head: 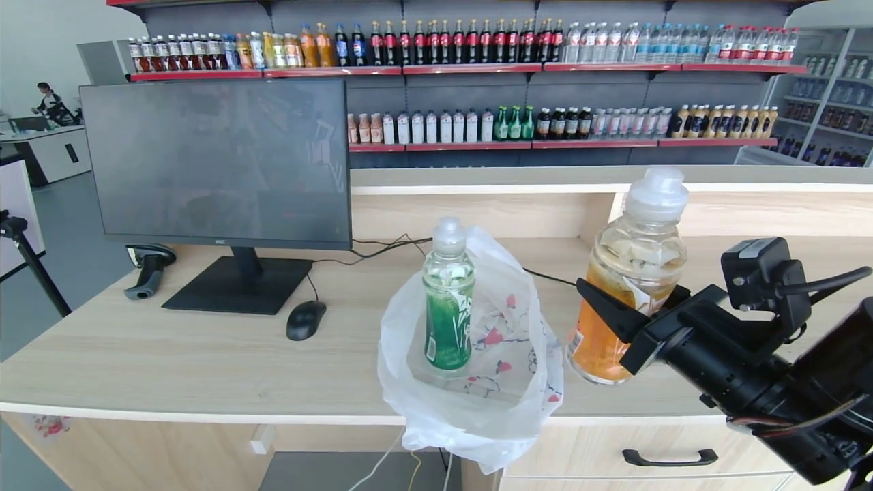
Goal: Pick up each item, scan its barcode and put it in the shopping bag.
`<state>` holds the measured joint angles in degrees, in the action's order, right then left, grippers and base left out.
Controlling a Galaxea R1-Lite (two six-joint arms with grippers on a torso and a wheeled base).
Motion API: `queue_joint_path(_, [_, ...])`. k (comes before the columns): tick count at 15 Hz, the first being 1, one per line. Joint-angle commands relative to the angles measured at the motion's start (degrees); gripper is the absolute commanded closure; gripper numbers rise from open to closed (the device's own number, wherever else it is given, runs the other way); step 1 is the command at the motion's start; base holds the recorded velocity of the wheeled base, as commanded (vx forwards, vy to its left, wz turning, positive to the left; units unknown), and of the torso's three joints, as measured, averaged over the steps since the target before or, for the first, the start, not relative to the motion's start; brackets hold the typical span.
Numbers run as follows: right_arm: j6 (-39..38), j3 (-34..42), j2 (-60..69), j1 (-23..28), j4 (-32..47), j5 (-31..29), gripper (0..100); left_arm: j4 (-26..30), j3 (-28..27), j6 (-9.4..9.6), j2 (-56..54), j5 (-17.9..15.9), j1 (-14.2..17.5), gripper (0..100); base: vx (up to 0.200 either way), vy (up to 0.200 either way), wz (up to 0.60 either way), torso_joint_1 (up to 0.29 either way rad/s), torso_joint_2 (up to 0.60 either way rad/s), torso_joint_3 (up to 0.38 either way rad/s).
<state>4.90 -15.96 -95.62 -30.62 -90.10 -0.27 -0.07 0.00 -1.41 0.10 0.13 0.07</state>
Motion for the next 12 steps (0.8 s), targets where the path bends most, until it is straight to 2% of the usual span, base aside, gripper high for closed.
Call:
queue_joint_path(1, [-0.2, -1.4, -0.5, -0.7, 0.1, 0.2, 100, 0.0, 0.0, -0.08, 0.0, 0.0, 0.1, 0, 0.000, 0.000, 0.00, 0.000, 0.00, 0.000])
queue_joint_path(4, [-0.4, -1.8, -1.1, -0.9, 0.1, 0.2, 100, 0.0, 0.0, 0.01, 0.0, 0.0, 0.0, 0, 0.200, 0.000, 0.00, -0.002, 0.00, 0.004])
queue_joint_path(7, [-0.3, -5.6, -1.2, -1.9, 0.1, 0.2, 100, 0.0, 0.0, -0.17, 0.0, 0.0, 0.0, 0, 0.000, 0.000, 0.00, 0.000, 0.00, 0.000])
queue_joint_path(12, [-1.4, -6.5, -4.1, -3.0, 0.1, 0.4, 100, 0.0, 0.0, -0.08, 0.0, 0.0, 0.1, 0, 0.000, 0.000, 0.00, 0.000, 0.00, 0.000])
